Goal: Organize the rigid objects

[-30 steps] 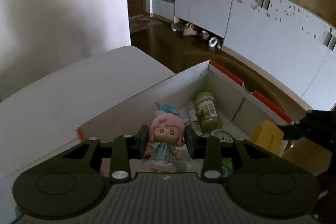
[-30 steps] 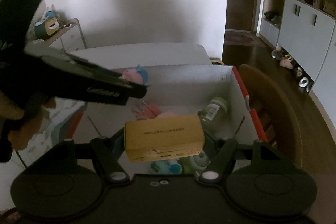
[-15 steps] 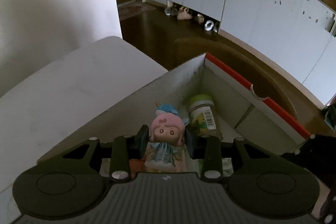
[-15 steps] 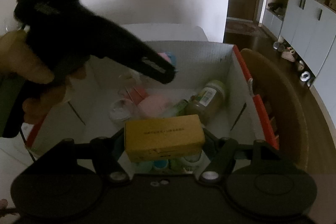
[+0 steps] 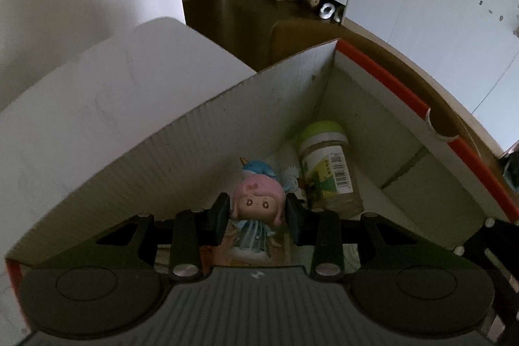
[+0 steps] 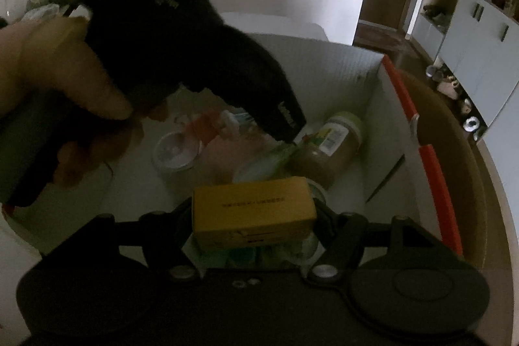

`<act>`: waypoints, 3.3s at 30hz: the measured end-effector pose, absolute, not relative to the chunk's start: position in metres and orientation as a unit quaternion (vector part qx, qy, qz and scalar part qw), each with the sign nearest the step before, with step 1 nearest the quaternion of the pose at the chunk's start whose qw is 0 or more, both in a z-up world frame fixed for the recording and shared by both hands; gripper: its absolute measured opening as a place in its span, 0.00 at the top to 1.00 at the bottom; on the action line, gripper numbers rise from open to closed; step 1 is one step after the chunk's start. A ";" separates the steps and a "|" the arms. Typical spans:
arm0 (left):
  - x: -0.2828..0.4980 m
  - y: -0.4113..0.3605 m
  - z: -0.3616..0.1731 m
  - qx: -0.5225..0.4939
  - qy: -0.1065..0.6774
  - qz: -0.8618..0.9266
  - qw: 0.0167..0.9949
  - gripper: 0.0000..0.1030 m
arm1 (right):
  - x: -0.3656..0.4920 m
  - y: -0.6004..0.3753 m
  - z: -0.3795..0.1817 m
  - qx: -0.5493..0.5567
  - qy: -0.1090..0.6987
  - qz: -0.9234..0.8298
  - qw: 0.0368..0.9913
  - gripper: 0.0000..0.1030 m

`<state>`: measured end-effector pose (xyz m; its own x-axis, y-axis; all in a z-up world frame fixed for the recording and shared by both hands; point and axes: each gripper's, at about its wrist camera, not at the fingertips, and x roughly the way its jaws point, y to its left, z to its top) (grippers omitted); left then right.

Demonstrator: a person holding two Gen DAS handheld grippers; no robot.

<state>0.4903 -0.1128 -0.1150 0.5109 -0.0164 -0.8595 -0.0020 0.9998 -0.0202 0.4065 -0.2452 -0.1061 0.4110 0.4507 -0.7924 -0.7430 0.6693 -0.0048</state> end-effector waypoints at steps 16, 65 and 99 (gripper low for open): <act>0.488 -0.107 -0.116 -0.014 0.514 0.008 0.858 0.65 | 0.409 -0.242 -0.112 -0.189 0.408 0.342 0.825 0.21; 0.306 -0.098 -0.021 -0.081 0.355 0.018 0.931 0.01 | 0.350 -0.340 -0.007 -0.008 0.312 0.386 0.868 0.00; 0.227 -0.114 0.007 -0.103 0.309 0.066 0.943 0.01 | 0.301 -0.366 -0.006 0.050 0.324 0.373 0.868 0.00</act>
<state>0.2273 -0.1136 0.0074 0.8002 0.0608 -0.5966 -0.1882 0.9700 -0.1537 0.3010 -0.3660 -0.0062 0.5124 0.6799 -0.5245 -0.6148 0.7169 0.3288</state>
